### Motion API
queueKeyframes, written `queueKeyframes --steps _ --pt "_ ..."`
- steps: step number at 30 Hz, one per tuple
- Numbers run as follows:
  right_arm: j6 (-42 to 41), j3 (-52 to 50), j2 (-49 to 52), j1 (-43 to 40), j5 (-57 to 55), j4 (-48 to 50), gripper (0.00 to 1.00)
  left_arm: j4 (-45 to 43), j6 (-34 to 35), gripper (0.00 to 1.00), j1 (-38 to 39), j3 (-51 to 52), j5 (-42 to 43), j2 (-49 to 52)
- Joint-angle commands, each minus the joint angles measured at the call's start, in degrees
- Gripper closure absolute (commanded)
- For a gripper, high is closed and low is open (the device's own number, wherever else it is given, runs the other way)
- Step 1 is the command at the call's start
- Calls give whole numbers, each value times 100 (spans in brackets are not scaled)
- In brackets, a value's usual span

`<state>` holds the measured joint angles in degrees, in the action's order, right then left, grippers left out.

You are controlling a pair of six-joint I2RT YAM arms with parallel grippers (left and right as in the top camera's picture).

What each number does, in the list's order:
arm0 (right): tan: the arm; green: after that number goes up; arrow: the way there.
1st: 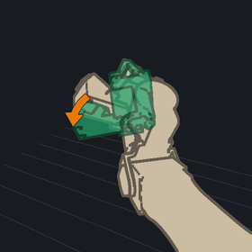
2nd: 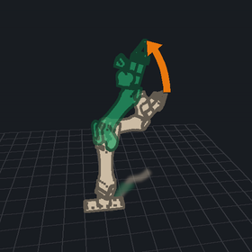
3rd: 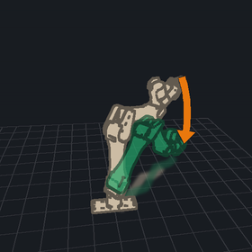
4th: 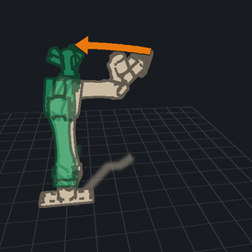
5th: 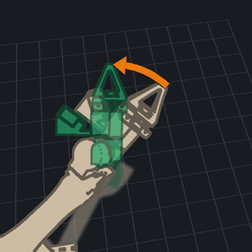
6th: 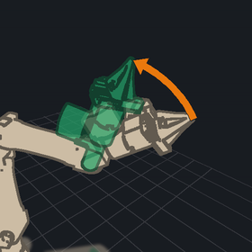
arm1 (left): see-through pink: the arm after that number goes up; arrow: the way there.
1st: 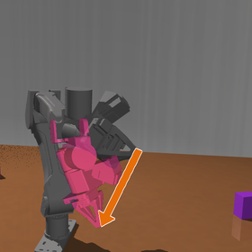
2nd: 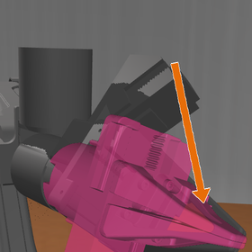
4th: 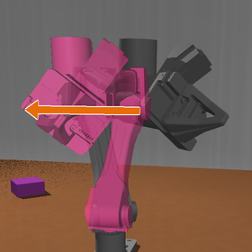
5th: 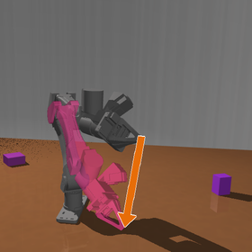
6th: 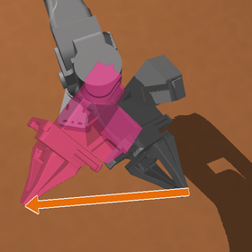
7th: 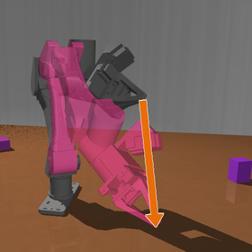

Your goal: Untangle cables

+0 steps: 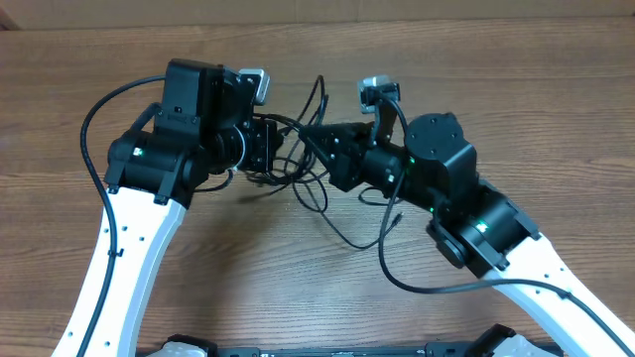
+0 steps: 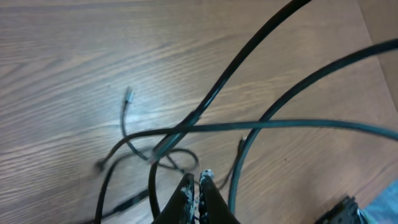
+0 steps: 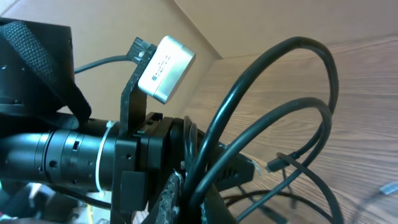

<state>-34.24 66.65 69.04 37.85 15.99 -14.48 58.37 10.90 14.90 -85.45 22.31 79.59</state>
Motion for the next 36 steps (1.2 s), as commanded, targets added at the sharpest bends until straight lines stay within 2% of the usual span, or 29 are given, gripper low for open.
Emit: queueKeyframes --steps 1,15,24,25,26,27,28,29,33,36 --pt "170 212 -595 -166 -560 -94 96 33 -66 96 -61 -9 -330 -85" --pt "170 212 -1967 -579 -2330 -197 96 37 -63 96 -61 -7 -339 -85" --pt "175 212 -2273 -584 -3438 -890 96 76 -63 96 -61 -7 -341 -85" --pt "177 210 -2258 -584 -3410 -1034 92 74 -63 96 -61 -7 -339 -85" --pt "234 210 -2236 -584 -3324 -1174 76 74 -63 96 -61 -7 -339 -85" --pt "407 210 -2205 -581 -3161 -1335 49 72 -63 96 -61 -7 -339 -85" --pt "529 210 -2170 -581 -3005 -1488 37 72 -61 96 -61 -7 -334 -85" --pt "590 210 -2133 -581 -2868 -1650 30 72 -63 96 -61 -7 -319 -85" --pt "584 210 -1915 -577 -2074 -2361 24 63 -68 96 -61 -9 -57 -85" --pt "579 210 -1652 -577 -1427 -2778 19 4 -577 96 -61 -9 680 -85"
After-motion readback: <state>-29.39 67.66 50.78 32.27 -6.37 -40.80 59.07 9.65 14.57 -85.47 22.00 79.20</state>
